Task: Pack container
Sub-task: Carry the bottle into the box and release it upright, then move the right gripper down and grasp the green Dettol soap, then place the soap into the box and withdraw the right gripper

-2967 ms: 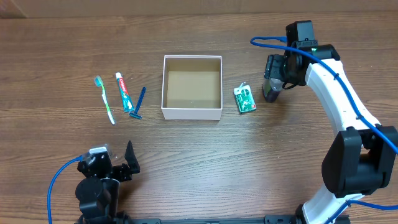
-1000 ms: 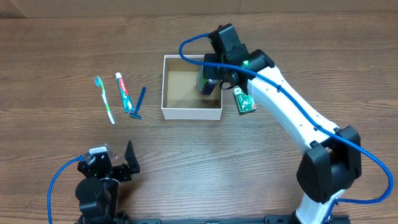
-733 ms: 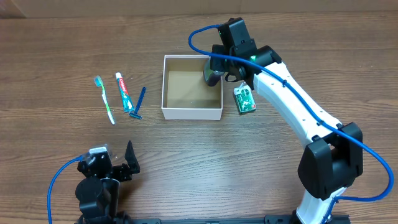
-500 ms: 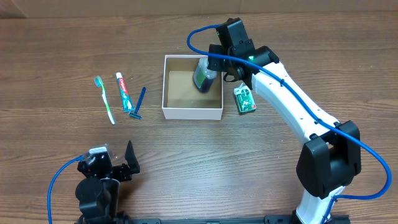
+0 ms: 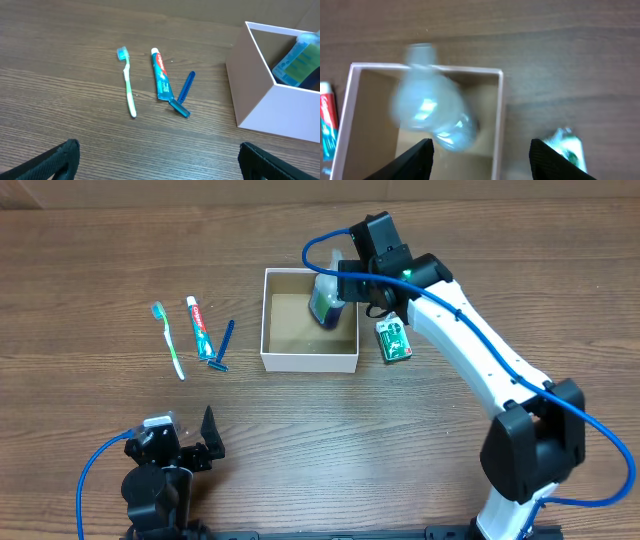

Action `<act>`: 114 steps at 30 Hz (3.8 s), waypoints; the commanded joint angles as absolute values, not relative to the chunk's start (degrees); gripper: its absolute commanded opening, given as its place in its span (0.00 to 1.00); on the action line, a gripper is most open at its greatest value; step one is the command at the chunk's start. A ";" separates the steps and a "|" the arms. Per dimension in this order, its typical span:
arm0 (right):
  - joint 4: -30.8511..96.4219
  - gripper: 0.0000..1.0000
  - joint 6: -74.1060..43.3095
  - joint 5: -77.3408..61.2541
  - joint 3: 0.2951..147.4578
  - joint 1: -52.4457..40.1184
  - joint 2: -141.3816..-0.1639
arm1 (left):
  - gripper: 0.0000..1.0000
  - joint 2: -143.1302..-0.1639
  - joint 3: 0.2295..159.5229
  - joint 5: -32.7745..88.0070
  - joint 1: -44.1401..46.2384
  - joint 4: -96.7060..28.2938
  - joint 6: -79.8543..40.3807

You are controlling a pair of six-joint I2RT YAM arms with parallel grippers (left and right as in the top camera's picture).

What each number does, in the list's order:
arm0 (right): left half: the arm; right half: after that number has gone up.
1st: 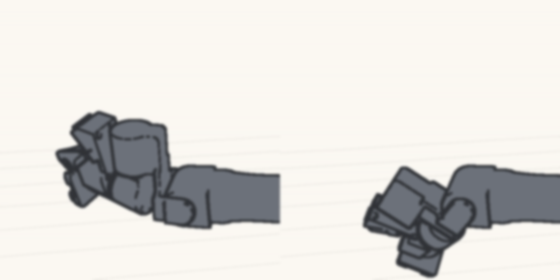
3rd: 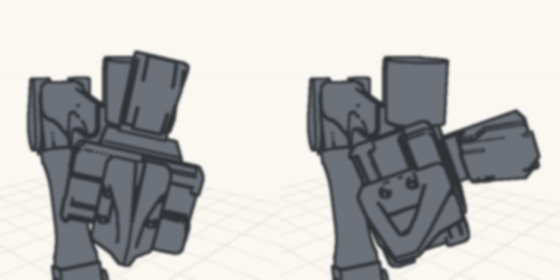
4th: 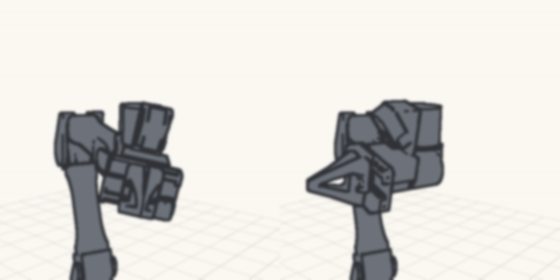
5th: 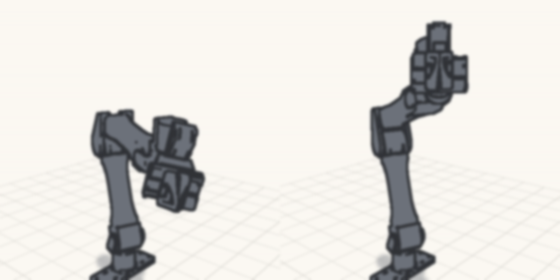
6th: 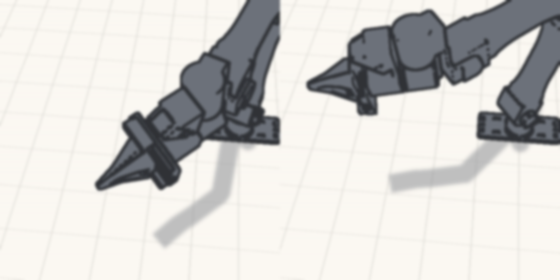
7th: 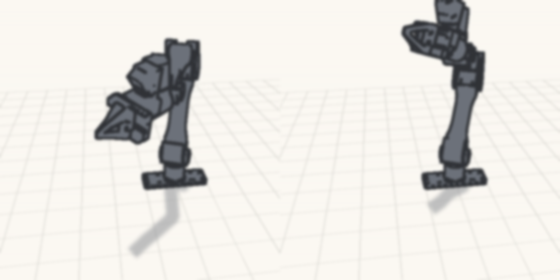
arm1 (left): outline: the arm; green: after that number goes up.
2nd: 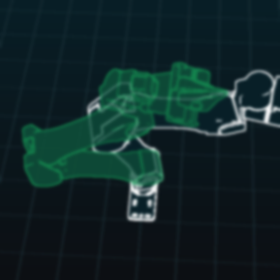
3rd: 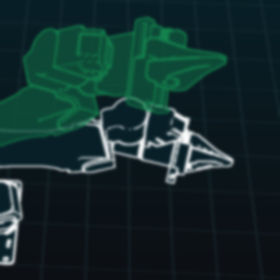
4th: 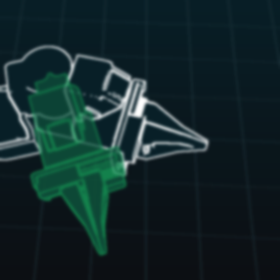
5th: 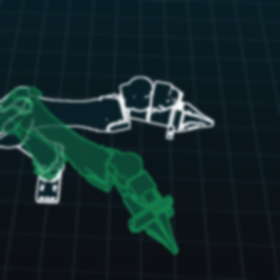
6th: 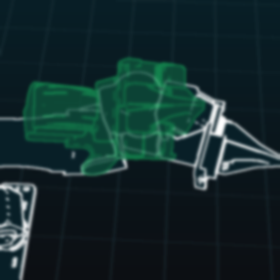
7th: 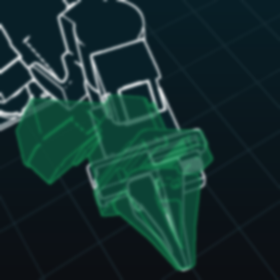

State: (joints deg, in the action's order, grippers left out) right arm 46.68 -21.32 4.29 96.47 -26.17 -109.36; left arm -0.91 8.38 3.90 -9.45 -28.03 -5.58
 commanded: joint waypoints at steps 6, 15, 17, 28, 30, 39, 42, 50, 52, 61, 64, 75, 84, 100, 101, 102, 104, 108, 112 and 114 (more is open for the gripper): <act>55.46 0.57 -16.88 -4.40 98.02 -26.57 -103.50 | 1.00 -0.25 7.86 4.49 -9.39 -28.03 -5.32; 59.44 0.70 -21.45 1.41 97.82 -21.58 -103.72 | 1.00 -0.25 7.86 4.49 -9.39 -28.03 -5.32; 60.73 0.75 -21.43 1.41 97.71 -18.83 -104.29 | 1.00 -0.25 7.86 4.49 -9.39 -28.03 -5.32; 62.26 0.87 -12.43 -1.80 92.84 -13.52 -113.40 | 1.00 -0.25 7.86 4.51 -9.39 -28.03 -5.32; 62.30 0.87 -12.14 -1.80 92.82 -13.76 -116.46 | 1.00 -0.25 7.86 4.51 -9.39 -28.03 -5.32; 58.43 0.83 -11.92 -3.16 90.39 -15.57 -121.67 | 1.00 -0.25 7.86 4.49 -9.39 -28.03 -5.32; 56.40 0.83 -11.90 -3.57 88.62 -16.10 -121.67 | 1.00 -0.25 7.86 4.49 -9.39 -28.03 -5.30; 53.60 0.67 -11.94 -3.97 86.59 -14.94 -121.67 | 1.00 -0.25 7.86 4.51 -9.39 -28.03 -5.32; 53.60 0.56 -11.94 -3.95 86.65 -13.56 -121.64 | 1.00 -0.25 7.86 4.49 -9.39 -28.03 -5.32; 60.45 0.50 -13.50 -4.19 89.78 -9.89 -117.47 | 1.00 -0.25 7.86 4.49 -9.39 -28.03 -5.32; 62.13 0.51 -13.50 -4.45 90.15 -10.61 -112.18 | 1.00 -0.25 7.86 4.49 -9.39 -28.03 -5.32; 61.84 0.50 -13.74 -6.57 90.13 -26.94 -93.86 | 1.00 -0.25 7.86 4.49 -9.39 -28.03 -5.30; 51.99 0.56 2.42 -3.97 90.08 -36.10 -99.33 | 1.00 -0.25 7.86 4.49 -9.39 -28.03 -5.32; 51.24 0.60 12.82 -0.95 90.13 -35.33 -100.90 | 1.00 -0.25 7.86 4.49 -9.39 -28.03 -5.32; 52.40 0.64 9.21 -0.97 90.13 -34.59 -99.90 | 1.00 -0.25 7.86 4.49 -9.39 -28.03 -5.32; 53.76 0.64 4.75 -0.97 90.13 -33.43 -98.54 | 1.00 -0.25 7.86 4.51 -9.39 -28.03 -5.32; 56.86 0.70 -4.14 -0.95 90.13 -30.00 -95.48 | 1.00 -0.25 7.86 4.51 -9.39 -28.03 -5.32; 62.37 0.91 -17.80 -1.39 90.13 -18.87 -91.22 | 1.00 -0.25 7.86 4.49 -9.39 -28.03 -5.32; 65.95 1.00 -22.85 -3.49 90.08 -6.07 -90.98 | 1.00 -0.25 7.86 4.49 -9.39 -28.03 -5.32; 66.63 1.00 -22.79 -5.74 90.08 -0.80 -90.98 | 1.00 -0.25 7.86 4.49 -9.39 -28.03 -5.32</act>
